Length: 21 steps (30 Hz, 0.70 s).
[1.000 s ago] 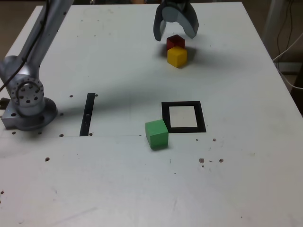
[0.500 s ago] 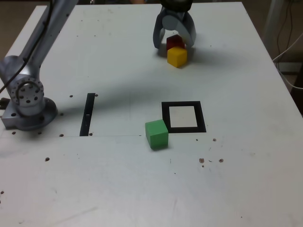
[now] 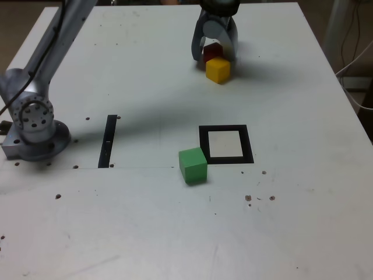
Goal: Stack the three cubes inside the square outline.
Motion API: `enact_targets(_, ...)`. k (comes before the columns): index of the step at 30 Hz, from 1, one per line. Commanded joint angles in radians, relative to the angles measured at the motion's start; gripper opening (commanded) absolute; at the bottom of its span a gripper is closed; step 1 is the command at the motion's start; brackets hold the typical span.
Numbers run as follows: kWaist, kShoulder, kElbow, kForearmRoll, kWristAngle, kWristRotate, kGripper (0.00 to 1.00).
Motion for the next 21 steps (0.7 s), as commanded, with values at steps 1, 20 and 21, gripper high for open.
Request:
enact_targets(1, -0.002, 0.004, 0.002, -0.002, 0.002, 0.001, 0.40)
enact_targets(20, -0.003, -0.024, -0.002, 0.014, -0.003, -0.001, 0.39)
enact_targets(21, -0.003, -0.028, -0.003, 0.016, -0.004, -0.001, 0.39)
